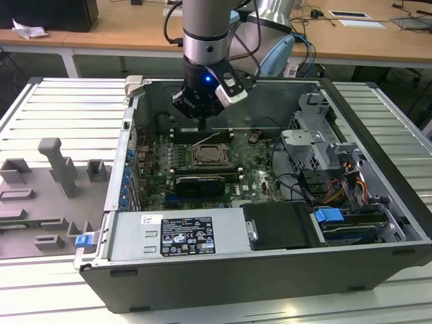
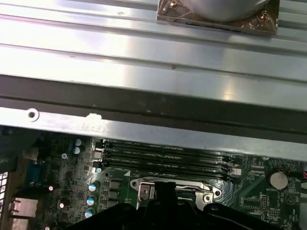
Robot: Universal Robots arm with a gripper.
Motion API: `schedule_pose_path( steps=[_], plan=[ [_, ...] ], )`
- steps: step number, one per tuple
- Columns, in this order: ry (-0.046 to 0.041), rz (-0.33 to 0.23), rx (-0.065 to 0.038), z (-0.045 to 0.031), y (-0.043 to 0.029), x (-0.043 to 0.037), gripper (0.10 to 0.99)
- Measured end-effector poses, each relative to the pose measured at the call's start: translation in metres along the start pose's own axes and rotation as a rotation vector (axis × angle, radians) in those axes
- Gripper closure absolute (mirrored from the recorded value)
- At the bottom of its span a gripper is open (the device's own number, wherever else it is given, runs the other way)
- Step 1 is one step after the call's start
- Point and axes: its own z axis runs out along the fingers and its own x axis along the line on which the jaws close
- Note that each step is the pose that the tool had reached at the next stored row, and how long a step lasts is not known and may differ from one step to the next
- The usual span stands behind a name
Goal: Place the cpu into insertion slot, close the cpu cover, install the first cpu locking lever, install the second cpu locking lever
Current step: 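Install the first cpu locking lever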
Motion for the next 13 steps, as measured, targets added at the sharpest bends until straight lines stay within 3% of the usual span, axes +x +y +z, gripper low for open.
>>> schedule_pose_path(
  steps=[3, 9, 13],
  plan=[
    [-0.0047, 0.027, -0.015, 0.0038, -0.0003, -0.0003, 0.98],
    [-0.0045, 0.028, -0.015, 0.017, -0.0001, -0.0028, 0.98],
    [-0.0041, 0.018, -0.015, 0.0213, 0.0006, -0.005, 0.98]
  ],
)
